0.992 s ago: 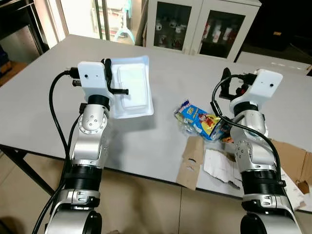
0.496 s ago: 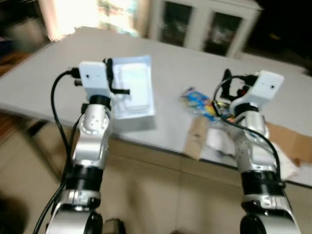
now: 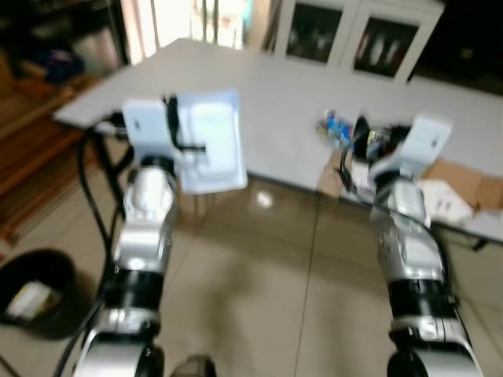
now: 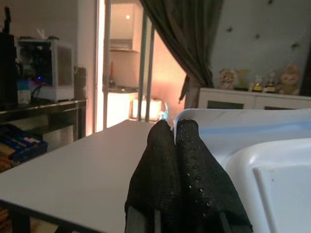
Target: Picking trash to rubbish bin
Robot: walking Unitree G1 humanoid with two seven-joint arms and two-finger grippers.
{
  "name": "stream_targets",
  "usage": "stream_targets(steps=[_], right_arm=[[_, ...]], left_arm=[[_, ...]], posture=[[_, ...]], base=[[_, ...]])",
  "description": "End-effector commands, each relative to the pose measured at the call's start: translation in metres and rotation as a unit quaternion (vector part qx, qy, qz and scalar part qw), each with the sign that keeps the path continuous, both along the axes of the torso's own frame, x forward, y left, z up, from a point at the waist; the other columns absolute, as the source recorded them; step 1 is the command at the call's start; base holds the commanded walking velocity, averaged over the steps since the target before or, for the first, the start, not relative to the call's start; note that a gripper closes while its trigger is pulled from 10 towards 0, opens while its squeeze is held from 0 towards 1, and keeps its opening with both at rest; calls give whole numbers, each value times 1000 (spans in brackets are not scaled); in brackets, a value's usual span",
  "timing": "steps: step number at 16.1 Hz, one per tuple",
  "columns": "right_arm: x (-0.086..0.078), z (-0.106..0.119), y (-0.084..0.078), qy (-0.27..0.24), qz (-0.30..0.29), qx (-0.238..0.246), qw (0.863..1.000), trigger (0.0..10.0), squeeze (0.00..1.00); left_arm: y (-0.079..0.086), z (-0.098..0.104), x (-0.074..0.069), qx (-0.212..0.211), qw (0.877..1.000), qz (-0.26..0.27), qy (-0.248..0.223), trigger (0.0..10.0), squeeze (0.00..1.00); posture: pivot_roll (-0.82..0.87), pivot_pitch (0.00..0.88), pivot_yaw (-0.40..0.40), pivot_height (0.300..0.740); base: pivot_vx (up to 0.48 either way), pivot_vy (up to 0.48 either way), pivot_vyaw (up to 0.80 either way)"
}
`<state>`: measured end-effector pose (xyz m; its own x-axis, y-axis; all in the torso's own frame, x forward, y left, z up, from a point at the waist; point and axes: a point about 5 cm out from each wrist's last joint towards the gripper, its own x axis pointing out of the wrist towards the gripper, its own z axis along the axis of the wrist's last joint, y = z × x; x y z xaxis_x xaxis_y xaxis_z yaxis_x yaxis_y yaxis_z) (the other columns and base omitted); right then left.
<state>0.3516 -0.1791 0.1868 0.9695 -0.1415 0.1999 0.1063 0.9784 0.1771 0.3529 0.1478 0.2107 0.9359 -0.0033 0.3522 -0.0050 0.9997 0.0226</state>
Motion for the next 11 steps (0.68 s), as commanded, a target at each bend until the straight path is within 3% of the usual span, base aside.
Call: stream_targets(steps=[1, 4, 7, 11], right_arm=[[0, 5, -4, -6, -2, 1, 1000, 10000, 0], [-1, 3, -2, -1, 4, -2, 1000, 10000, 0], [-4, -11, 2, 29, 29, 2, 999, 10000, 0], [-13, -50, 1, 100, 44, -20, 994, 10000, 0]], left_arm=[[-5, 5, 0, 4, 1000, -8, -9, 10000, 0], [-4, 3, 1, 10, 1000, -4, 2, 10000, 0], [-2, -15, 1, -29, 998, -7, 47, 10000, 0], [7, -50, -5, -41, 994, -1, 99, 10000, 0]], posture=[[-44, 4, -83, 740], [-44, 7, -84, 740], [-44, 15, -89, 740], [-47, 29, -94, 740]], base=[[-285, 0, 0], [-94, 0, 0], [0, 0, 0], [0, 0, 800]])
